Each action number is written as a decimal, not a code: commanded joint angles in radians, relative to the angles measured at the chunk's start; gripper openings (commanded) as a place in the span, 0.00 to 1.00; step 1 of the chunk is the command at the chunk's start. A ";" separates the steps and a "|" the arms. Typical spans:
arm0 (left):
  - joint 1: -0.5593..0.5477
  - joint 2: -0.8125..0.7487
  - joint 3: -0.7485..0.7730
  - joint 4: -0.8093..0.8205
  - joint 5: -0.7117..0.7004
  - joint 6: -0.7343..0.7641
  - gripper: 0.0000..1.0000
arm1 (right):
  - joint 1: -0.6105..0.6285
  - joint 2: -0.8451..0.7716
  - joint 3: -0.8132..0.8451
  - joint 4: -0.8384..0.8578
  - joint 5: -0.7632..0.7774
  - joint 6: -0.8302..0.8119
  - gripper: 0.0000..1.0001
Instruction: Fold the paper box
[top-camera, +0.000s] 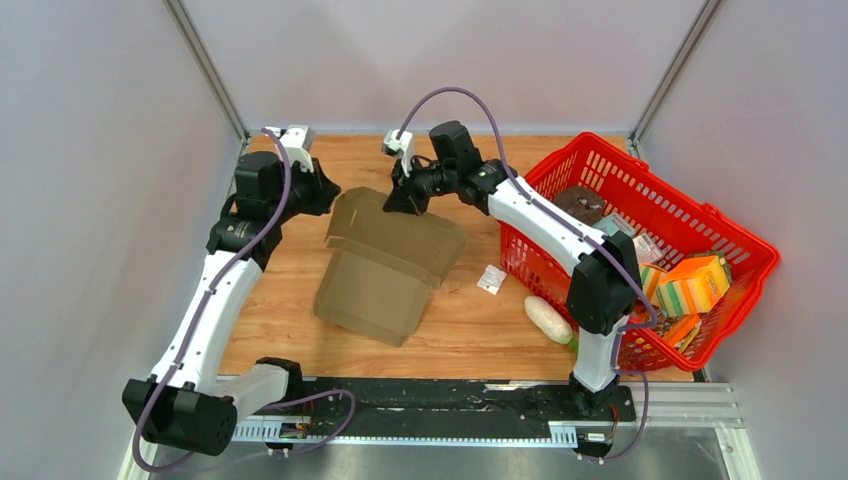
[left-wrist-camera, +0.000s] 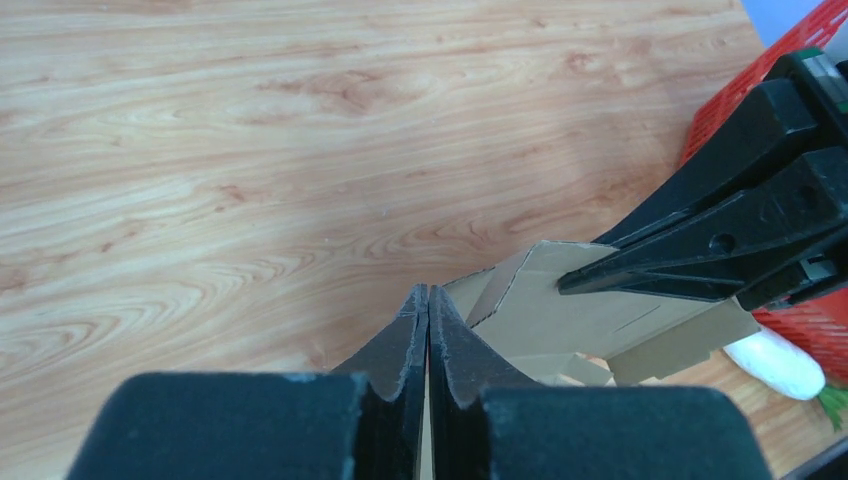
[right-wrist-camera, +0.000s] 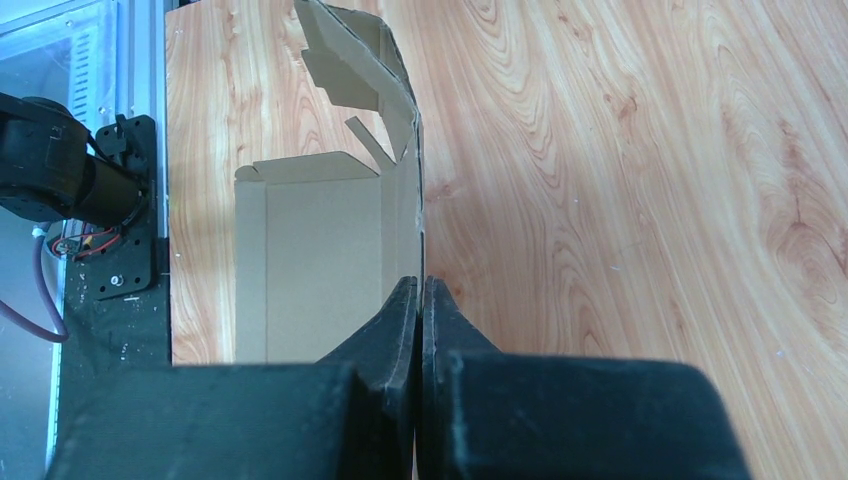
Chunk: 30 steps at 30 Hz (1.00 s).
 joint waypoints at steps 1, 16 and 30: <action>-0.001 0.012 -0.009 0.058 0.074 0.003 0.04 | 0.018 -0.051 0.003 0.073 -0.002 0.036 0.00; -0.072 0.029 -0.062 0.121 0.178 -0.021 0.03 | 0.043 -0.030 0.020 0.072 0.010 0.045 0.00; -0.078 0.049 -0.043 0.063 0.143 0.000 0.13 | 0.054 -0.126 -0.087 0.141 -0.096 -0.001 0.00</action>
